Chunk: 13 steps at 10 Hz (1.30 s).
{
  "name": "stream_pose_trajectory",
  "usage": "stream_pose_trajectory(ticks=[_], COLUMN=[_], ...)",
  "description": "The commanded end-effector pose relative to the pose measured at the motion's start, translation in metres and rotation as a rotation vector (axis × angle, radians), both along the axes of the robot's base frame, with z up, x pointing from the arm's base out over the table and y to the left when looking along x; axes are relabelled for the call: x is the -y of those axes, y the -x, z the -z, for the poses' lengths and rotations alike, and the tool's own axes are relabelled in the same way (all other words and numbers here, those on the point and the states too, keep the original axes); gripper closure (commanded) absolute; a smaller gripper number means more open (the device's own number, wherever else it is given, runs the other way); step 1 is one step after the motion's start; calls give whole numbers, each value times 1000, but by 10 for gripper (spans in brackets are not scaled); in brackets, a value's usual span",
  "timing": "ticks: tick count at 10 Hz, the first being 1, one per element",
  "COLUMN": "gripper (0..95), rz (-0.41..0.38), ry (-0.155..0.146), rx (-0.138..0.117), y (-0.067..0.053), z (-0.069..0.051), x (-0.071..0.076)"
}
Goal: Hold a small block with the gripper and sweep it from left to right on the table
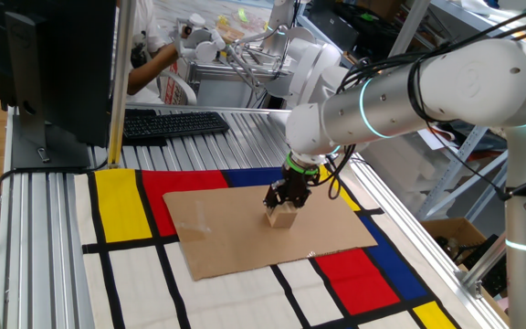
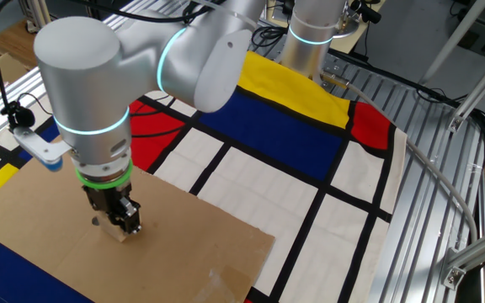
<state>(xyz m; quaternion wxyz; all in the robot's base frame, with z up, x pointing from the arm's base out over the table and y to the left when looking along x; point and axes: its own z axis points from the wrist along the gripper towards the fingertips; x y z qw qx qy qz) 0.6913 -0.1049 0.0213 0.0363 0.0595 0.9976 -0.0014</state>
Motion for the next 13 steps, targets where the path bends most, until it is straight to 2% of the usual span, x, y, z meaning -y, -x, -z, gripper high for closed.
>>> stream_pose_trajectory(ticks=[1,2,6,9,12,13], gripper=[950,950,950,950,950,950], rz=[3,8,19,28,32,31], ry=[-7,2,-8,1,-10,-1], rx=[4,2,7,0,9,4], y=[1,2,4,6,7,7], z=[1,0,3,-1,2,1], x=[-2,-5,-11,-16,-20,-21])
